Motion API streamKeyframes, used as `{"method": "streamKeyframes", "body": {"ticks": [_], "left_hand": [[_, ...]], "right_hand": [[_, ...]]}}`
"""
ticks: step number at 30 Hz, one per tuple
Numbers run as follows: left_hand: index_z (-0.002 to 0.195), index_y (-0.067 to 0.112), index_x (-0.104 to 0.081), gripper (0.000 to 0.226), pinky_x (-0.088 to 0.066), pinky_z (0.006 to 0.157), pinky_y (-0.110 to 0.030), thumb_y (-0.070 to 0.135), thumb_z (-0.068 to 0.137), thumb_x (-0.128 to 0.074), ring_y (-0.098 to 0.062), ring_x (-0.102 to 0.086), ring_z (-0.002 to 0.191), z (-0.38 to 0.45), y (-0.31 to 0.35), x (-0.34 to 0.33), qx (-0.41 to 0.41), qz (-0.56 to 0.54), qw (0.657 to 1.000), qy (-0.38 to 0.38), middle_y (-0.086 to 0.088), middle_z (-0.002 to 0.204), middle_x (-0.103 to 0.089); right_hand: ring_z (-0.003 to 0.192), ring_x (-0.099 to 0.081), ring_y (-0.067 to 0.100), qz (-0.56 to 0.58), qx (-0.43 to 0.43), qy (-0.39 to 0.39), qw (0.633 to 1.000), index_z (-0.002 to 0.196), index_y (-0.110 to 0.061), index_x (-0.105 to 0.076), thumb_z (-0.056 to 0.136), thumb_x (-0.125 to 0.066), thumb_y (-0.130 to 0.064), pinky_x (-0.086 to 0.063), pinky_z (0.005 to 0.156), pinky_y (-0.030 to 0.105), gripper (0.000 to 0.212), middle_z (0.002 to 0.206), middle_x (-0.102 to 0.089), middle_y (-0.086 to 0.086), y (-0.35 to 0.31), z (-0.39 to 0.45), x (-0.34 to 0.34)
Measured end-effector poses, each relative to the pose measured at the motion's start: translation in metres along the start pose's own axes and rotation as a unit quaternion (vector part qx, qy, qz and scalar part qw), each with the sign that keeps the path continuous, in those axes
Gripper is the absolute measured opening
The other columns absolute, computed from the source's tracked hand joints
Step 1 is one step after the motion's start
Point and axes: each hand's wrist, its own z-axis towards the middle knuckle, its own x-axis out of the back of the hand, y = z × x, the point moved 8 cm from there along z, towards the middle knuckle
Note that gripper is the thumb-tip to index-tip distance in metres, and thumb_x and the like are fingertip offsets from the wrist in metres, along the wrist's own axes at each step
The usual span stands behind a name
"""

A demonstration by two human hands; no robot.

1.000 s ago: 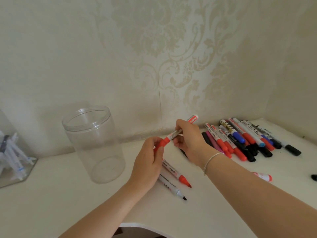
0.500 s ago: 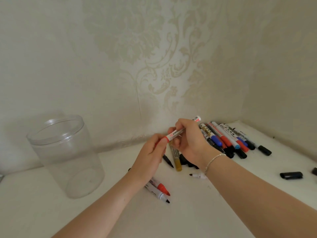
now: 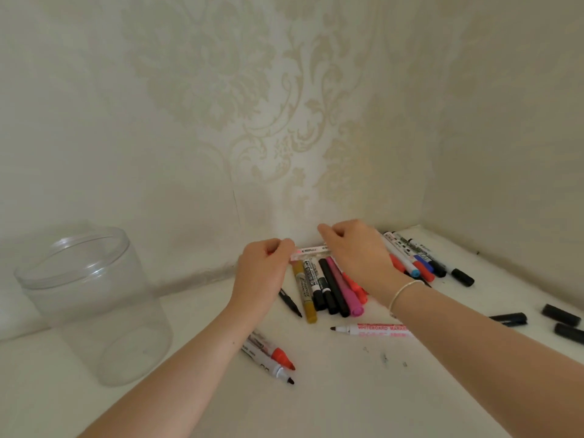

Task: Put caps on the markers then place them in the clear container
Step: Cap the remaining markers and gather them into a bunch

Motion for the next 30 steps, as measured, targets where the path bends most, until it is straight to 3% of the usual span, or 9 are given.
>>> {"method": "streamKeyframes", "body": {"ticks": [6, 10, 12, 14, 15, 18, 22, 26, 30], "left_hand": [[0.068, -0.01, -0.064, 0.04, -0.022, 0.046, -0.024, 0.026, 0.084, -0.062, -0.011, -0.021, 0.038, 0.022, 0.015, 0.0, 0.01, 0.013, 0.998, 0.058, 0.007, 0.038, -0.027], [0.05, -0.001, -0.051, 0.033, -0.017, 0.041, -0.021, 0.013, 0.079, -0.058, -0.011, -0.018, 0.033, 0.024, 0.021, -0.011, 0.007, 0.018, 0.999, 0.044, 0.009, 0.035, -0.024], [0.053, -0.007, -0.054, 0.032, -0.017, 0.039, -0.019, 0.012, 0.078, -0.058, -0.01, -0.021, 0.033, 0.025, 0.022, -0.017, 0.001, 0.02, 0.999, 0.041, 0.004, 0.038, -0.032], [0.06, -0.012, -0.056, 0.031, -0.018, 0.037, -0.016, 0.012, 0.078, -0.058, -0.01, -0.023, 0.035, 0.027, 0.024, -0.025, -0.008, 0.025, 0.999, 0.033, -0.009, 0.048, -0.04], [0.06, -0.012, -0.057, 0.031, -0.019, 0.038, -0.015, 0.013, 0.079, -0.057, -0.009, -0.024, 0.037, 0.028, 0.025, -0.029, -0.01, 0.029, 0.999, 0.026, -0.013, 0.051, -0.043], [0.044, 0.003, -0.048, 0.036, -0.029, 0.049, -0.022, 0.012, 0.078, -0.057, -0.015, -0.036, 0.046, 0.037, 0.025, -0.041, -0.023, 0.029, 0.999, 0.009, -0.008, 0.046, -0.039], [0.037, 0.018, -0.033, 0.049, -0.023, 0.044, -0.02, 0.012, 0.08, -0.057, -0.007, -0.026, 0.039, 0.048, 0.037, -0.06, -0.06, 0.069, 0.996, -0.017, 0.007, 0.036, -0.026], [0.066, 0.013, -0.054, 0.035, -0.034, 0.053, -0.024, 0.032, 0.095, -0.05, -0.01, -0.046, 0.049, 0.054, 0.064, -0.081, -0.129, 0.096, 0.987, -0.015, 0.005, 0.052, -0.051], [0.102, 0.022, -0.046, 0.029, -0.046, 0.05, -0.02, 0.049, 0.099, -0.035, -0.008, -0.062, 0.052, 0.057, 0.063, -0.094, -0.049, -0.011, 0.998, -0.044, 0.001, 0.066, -0.065]], "right_hand": [[0.049, -0.045, 0.024, -0.079, 0.006, 0.009, 0.997, 0.05, -0.018, -0.035, 0.098, -0.036, -0.034, -0.048, 0.052, 0.032, 0.051, 0.049, -0.04, 0.002, -0.005, 0.0, 0.005], [0.053, -0.041, 0.026, -0.093, -0.011, 0.031, 0.995, 0.052, -0.018, -0.033, 0.098, -0.033, -0.034, -0.045, 0.055, 0.032, 0.049, 0.054, -0.04, 0.005, 0.004, 0.0, 0.01], [0.063, -0.045, 0.026, -0.118, -0.007, 0.009, 0.993, 0.062, -0.022, -0.037, 0.099, -0.032, -0.026, -0.044, 0.056, 0.033, 0.038, 0.062, -0.04, 0.007, 0.009, 0.0, 0.01], [0.068, -0.044, 0.025, -0.105, -0.023, 0.01, 0.994, 0.097, -0.011, -0.049, 0.098, -0.032, -0.015, -0.036, 0.048, 0.032, 0.017, 0.066, -0.033, 0.004, 0.018, -0.001, 0.009], [0.068, -0.043, 0.024, -0.12, -0.03, 0.012, 0.992, 0.111, -0.009, -0.045, 0.097, -0.031, -0.012, -0.03, 0.044, 0.029, 0.02, 0.066, -0.031, 0.003, 0.023, -0.001, 0.008], [0.066, -0.048, 0.027, -0.188, -0.002, 0.013, 0.982, 0.092, -0.013, -0.045, 0.1, -0.026, -0.022, -0.023, 0.042, 0.028, 0.023, 0.064, -0.04, 0.002, 0.03, 0.004, 0.009], [0.069, -0.047, 0.024, -0.246, 0.069, 0.009, 0.967, 0.114, -0.013, -0.051, 0.101, -0.024, -0.024, -0.031, 0.048, 0.03, 0.032, 0.075, -0.047, 0.003, 0.027, 0.005, 0.005], [0.082, -0.058, 0.028, -0.149, 0.119, 0.024, 0.981, 0.105, -0.021, -0.045, 0.098, -0.027, -0.026, -0.039, 0.061, 0.034, 0.02, 0.084, -0.056, 0.002, 0.019, 0.0, 0.018], [0.073, -0.056, 0.024, -0.112, 0.099, 0.039, 0.988, 0.121, -0.02, -0.04, 0.096, -0.034, -0.026, -0.045, 0.064, 0.037, 0.026, 0.092, -0.053, -0.001, 0.039, 0.013, 0.057]]}}
